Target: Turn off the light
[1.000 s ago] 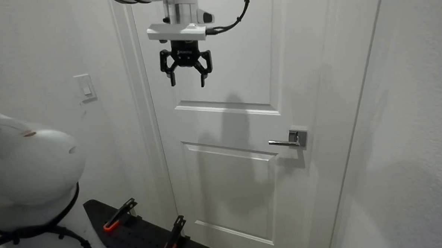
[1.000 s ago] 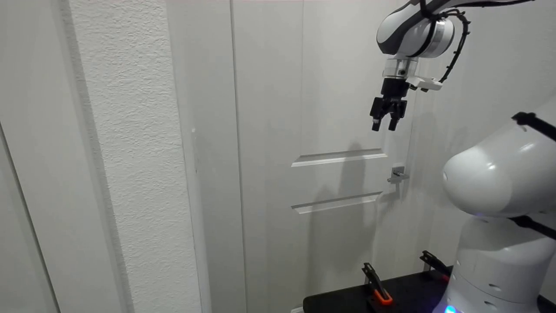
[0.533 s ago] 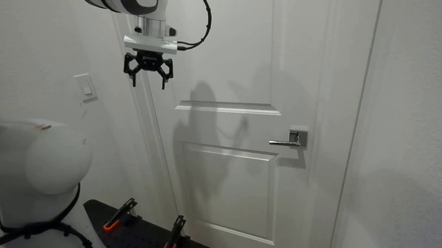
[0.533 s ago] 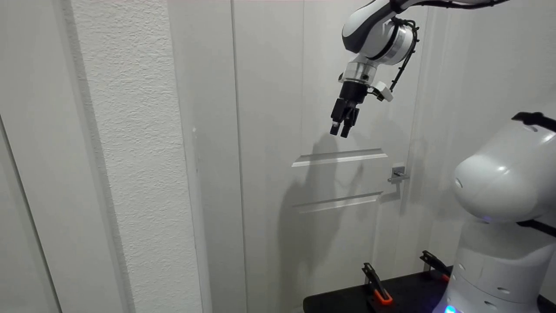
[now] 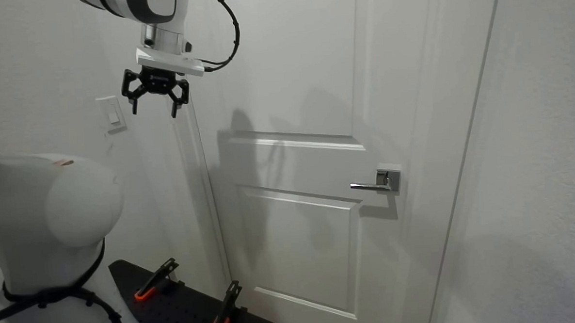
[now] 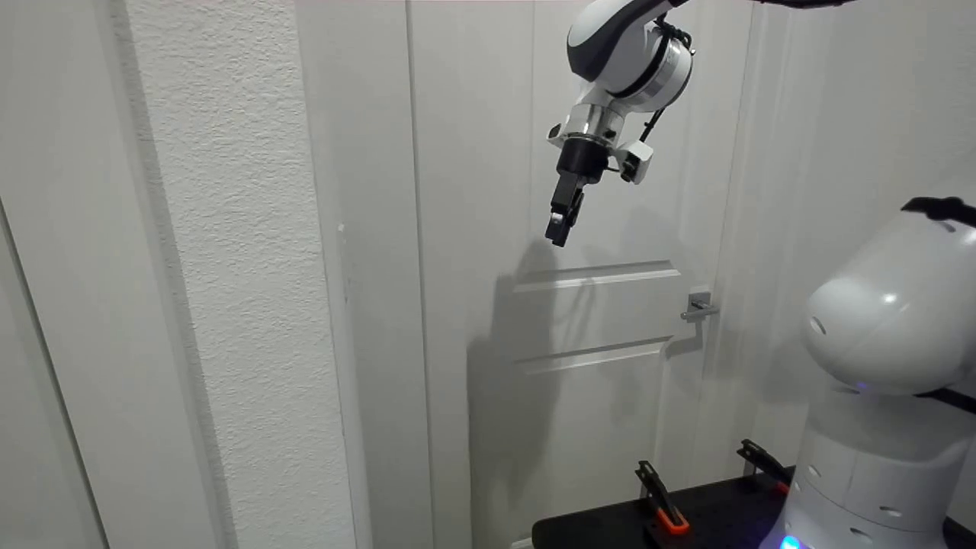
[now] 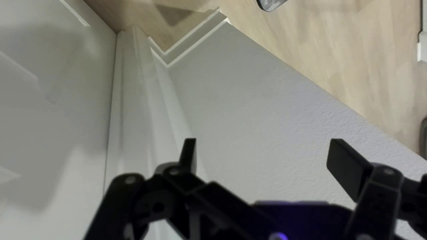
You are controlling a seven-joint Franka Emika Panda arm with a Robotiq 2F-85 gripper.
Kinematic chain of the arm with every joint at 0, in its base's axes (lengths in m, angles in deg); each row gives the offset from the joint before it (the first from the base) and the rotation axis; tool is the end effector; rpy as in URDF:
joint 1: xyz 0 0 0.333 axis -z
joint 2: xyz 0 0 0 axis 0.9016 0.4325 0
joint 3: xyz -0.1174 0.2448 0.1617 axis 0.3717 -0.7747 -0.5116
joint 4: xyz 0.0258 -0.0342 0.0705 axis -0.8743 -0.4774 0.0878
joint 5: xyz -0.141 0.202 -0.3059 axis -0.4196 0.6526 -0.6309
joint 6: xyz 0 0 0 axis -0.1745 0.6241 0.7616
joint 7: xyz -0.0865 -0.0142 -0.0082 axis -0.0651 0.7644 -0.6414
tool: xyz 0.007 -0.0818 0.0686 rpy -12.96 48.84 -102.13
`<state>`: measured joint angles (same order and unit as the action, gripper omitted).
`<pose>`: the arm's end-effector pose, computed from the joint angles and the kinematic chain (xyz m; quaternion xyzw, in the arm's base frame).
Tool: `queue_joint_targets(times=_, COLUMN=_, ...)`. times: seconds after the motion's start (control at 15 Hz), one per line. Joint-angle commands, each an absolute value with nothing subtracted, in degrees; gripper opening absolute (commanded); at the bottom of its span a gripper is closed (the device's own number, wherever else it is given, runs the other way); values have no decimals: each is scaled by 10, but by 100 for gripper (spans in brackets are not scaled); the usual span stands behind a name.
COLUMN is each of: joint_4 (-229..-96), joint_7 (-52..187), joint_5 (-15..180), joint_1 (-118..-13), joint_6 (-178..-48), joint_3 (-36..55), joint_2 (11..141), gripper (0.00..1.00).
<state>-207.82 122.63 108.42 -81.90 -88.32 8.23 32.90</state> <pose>0.3875 0.1326 0.4866 -0.8580 -0.4750 -0.0458 0.1902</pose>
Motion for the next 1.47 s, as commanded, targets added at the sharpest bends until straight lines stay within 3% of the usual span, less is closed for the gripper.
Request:
queue_joint_targets(times=0.0, joint_4=-2090, joint_7=1262, joint_5=1116, joint_1=-824, joint_6=-908, joint_3=59, joint_2=317, gripper=100)
queue_joint_targets(times=0.87, joint_4=-2129, joint_7=1325, joint_5=1224, joint_1=-873, joint_6=-1138, joint_3=33, joint_2=321, gripper=100)
queue_joint_targets(times=1.4, joint_4=-2125, joint_7=1345, joint_5=1254, joint_1=-871, joint_6=-1118, joint_3=25, joint_2=328, gripper=100)
